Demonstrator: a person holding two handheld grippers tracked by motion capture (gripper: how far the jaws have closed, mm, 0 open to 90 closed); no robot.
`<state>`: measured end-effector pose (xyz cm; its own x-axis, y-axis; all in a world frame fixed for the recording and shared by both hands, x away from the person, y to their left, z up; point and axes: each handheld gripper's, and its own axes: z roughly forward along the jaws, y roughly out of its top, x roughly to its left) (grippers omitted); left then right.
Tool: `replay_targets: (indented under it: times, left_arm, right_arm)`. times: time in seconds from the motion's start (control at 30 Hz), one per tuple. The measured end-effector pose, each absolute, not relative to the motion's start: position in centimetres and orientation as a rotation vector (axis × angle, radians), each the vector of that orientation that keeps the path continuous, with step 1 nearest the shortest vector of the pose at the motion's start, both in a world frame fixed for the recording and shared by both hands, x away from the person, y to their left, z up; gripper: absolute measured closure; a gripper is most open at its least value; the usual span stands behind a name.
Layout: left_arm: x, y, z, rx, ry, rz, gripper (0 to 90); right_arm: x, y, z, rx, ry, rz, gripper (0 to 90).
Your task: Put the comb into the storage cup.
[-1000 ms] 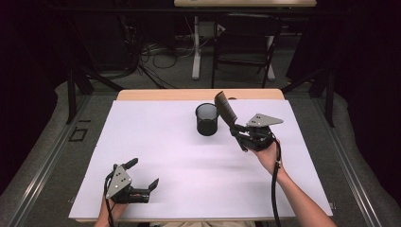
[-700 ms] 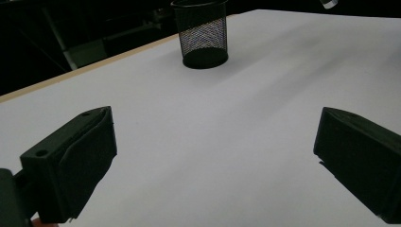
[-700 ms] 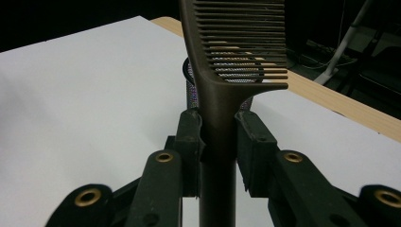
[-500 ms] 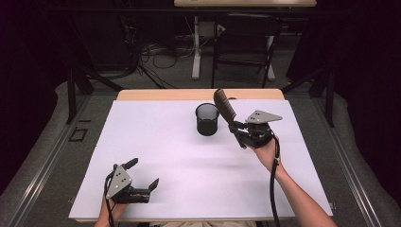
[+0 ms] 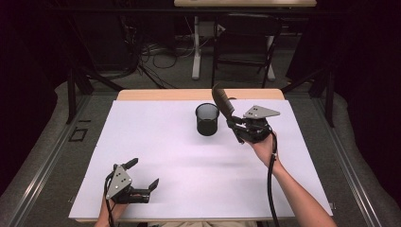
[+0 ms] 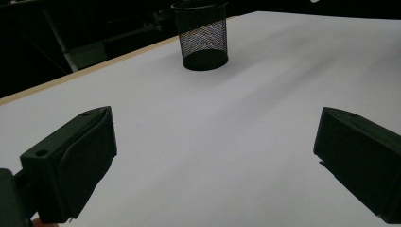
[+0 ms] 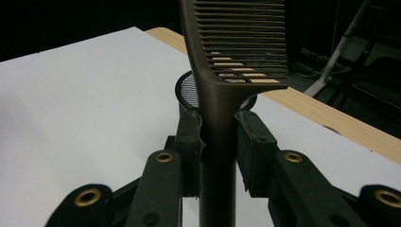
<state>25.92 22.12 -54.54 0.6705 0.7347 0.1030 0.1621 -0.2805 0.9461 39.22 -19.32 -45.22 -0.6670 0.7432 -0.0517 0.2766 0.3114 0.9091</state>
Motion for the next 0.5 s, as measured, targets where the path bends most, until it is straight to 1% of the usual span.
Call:
replay_targets:
  times: [0.5]
  left_arm:
    - [25.96, 22.09, -54.56, 1.802, 0.712, 0.654, 0.3]
  right_arm:
    - [40.32, -18.32, -44.92, 0.895, 2.097, 1.342, 72.6]
